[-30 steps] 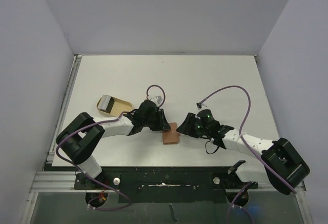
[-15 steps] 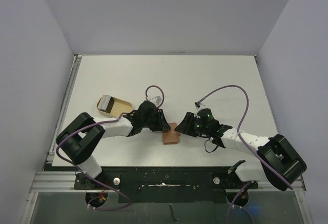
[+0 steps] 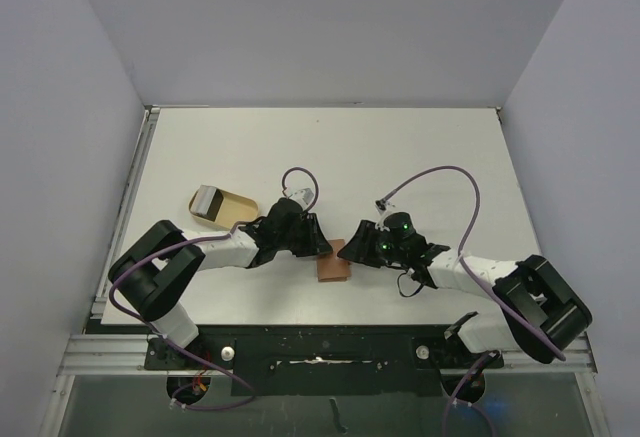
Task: Put the credit cards into the card holder
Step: Close the card holder at the center of the board.
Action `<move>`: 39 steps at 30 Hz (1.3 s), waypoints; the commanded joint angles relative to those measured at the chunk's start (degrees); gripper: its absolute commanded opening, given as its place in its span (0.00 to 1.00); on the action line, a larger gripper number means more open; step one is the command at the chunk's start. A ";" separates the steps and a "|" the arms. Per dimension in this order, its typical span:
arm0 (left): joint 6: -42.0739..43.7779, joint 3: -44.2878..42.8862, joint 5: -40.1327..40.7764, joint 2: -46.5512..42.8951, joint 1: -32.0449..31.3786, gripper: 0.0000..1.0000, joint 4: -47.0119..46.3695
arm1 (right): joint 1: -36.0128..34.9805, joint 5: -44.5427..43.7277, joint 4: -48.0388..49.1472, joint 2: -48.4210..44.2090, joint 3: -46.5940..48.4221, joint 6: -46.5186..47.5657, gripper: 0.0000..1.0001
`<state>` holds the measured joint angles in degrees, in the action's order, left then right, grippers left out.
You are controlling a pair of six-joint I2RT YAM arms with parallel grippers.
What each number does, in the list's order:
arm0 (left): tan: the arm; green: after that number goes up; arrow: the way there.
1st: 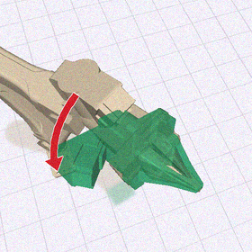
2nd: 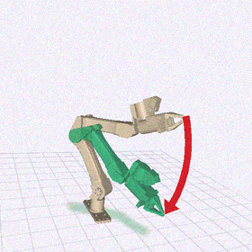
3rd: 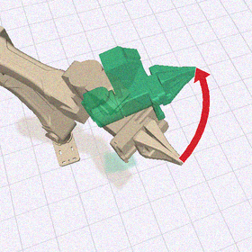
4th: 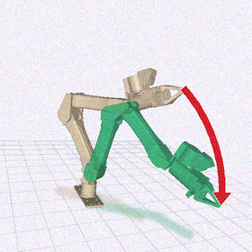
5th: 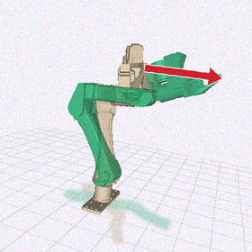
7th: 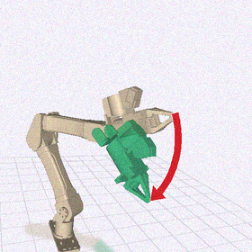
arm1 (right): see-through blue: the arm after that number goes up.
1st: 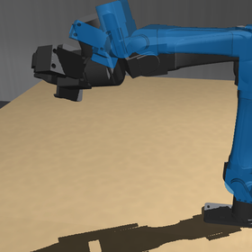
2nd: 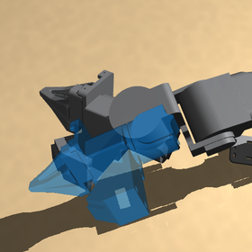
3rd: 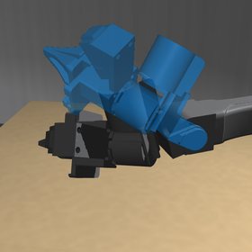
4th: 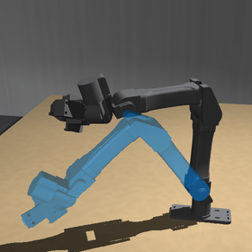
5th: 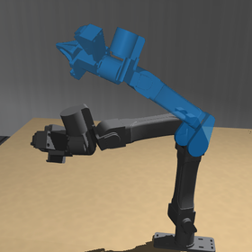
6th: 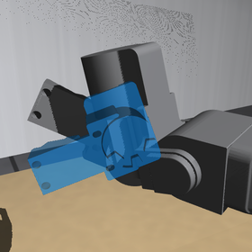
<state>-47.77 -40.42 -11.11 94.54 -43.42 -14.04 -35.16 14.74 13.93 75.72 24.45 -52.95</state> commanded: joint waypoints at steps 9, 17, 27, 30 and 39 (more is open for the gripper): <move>0.57 0.41 1.44 -1.36 -0.09 0.21 0.16 | 0.82 1.91 0.94 0.76 2.21 2.06 0.38; 0.51 0.48 1.53 -1.55 -0.15 0.21 0.16 | 2.37 0.69 -1.84 -1.89 0.92 2.10 0.24; 0.58 0.34 1.19 -1.46 -0.15 0.21 0.24 | 3.00 1.41 0.91 -0.01 0.42 1.16 0.25; 0.57 0.52 1.36 -1.55 -0.21 0.21 0.24 | 3.03 2.41 2.20 1.36 0.84 1.09 0.27; 0.49 0.57 1.27 -1.55 -0.15 0.20 0.20 | 3.01 4.18 4.34 3.99 1.34 0.69 0.25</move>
<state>-47.79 -40.32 -10.90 94.52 -43.42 -14.17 -32.56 17.45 14.37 79.53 24.62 -52.07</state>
